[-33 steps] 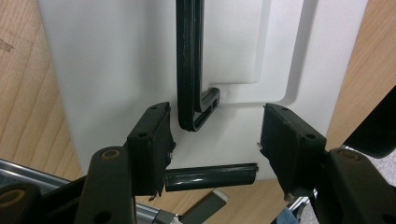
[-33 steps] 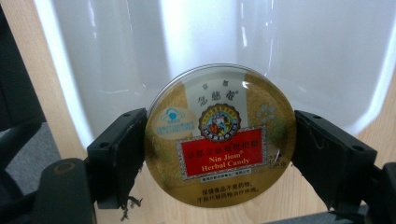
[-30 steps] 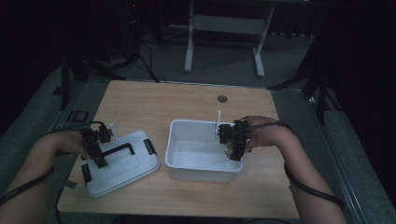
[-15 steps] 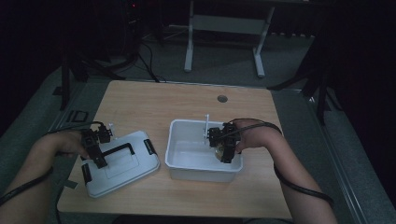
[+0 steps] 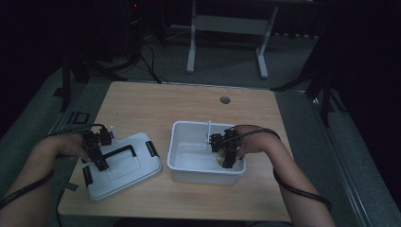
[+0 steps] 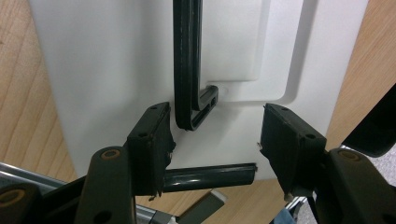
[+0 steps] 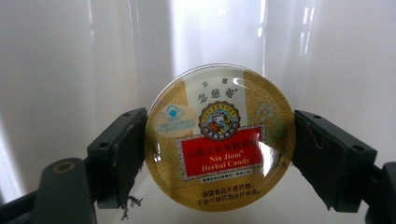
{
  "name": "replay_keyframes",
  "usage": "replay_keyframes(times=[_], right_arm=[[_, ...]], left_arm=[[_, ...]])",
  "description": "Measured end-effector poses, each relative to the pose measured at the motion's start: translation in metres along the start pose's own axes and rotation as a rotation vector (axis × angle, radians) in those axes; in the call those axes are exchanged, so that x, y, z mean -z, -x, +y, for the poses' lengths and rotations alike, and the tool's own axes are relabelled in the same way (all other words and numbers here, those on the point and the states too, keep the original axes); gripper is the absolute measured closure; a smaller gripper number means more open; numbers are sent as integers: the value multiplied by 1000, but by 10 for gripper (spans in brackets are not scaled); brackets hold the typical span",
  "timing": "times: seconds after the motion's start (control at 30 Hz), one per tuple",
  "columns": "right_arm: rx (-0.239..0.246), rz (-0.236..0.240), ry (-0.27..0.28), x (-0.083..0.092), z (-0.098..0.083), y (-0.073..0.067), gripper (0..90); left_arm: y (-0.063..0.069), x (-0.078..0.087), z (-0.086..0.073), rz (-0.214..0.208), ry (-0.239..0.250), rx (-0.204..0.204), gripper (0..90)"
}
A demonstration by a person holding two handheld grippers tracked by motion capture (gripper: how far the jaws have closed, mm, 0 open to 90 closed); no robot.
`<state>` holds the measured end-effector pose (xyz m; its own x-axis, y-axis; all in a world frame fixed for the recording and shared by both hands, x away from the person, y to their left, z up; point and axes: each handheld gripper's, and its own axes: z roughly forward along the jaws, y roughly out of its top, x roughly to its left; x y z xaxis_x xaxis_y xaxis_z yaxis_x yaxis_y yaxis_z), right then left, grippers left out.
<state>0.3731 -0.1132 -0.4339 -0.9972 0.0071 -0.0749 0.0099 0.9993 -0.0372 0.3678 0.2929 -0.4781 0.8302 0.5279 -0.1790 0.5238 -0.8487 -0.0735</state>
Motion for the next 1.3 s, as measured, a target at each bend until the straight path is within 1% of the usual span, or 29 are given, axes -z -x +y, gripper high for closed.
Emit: replay_keyframes(times=[0.2, 0.33, 0.43, 0.47, 0.53, 0.57, 0.6, 0.67, 0.9, 1.03, 1.17, 1.2, 1.27, 1.3], right_arm=[[1, 10, 9, -11, -3, 4, 208], [0, 16, 0, -18, -4, 5, 208], [-6, 4, -5, -22, -5, 6, 208], [-5, 14, -8, -23, -5, 6, 208], [-2, 18, -18, -25, -5, 7, 208], [-4, 6, -21, -27, -5, 7, 208], [-7, 3, -23, -27, -4, 8, 208], [3, -14, -28, -29, -4, 9, 208], [-2, 1, -45, -36, -1, 10, 208], [-12, -6, -49, -40, -1, 11, 208], [-4, -10, -56, -44, 0, 12, 208], [-2, -9, -58, -45, 1, 12, 208], [-7, -8, -65, -47, 2, 12, 208], [1, -15, -67, -48, 2, 12, 208]], left_arm=[[0, -1, 1, -3, -2, -3, 424], [0, -2, 0, -3, -6, 3, 424], [-1, -2, 0, -3, -9, 3, 424], [-1, -2, 0, -2, -9, 4, 424], [-1, -1, 0, -2, -11, 0, 424], [-1, -1, 0, -2, -10, 0, 423], [-1, -1, 0, -1, -10, 2, 423], [0, 0, 0, -1, -7, 1, 423], [-2, -1, 0, -2, -9, 1, 423], [-1, -2, -1, 1, -12, 3, 423], [-1, -3, -1, 0, -17, 6, 423], [-2, -3, 0, 1, -17, 2, 423], [-1, -2, 0, 0, -14, 3, 423], [-1, -2, 1, 1, -15, -1, 423]])
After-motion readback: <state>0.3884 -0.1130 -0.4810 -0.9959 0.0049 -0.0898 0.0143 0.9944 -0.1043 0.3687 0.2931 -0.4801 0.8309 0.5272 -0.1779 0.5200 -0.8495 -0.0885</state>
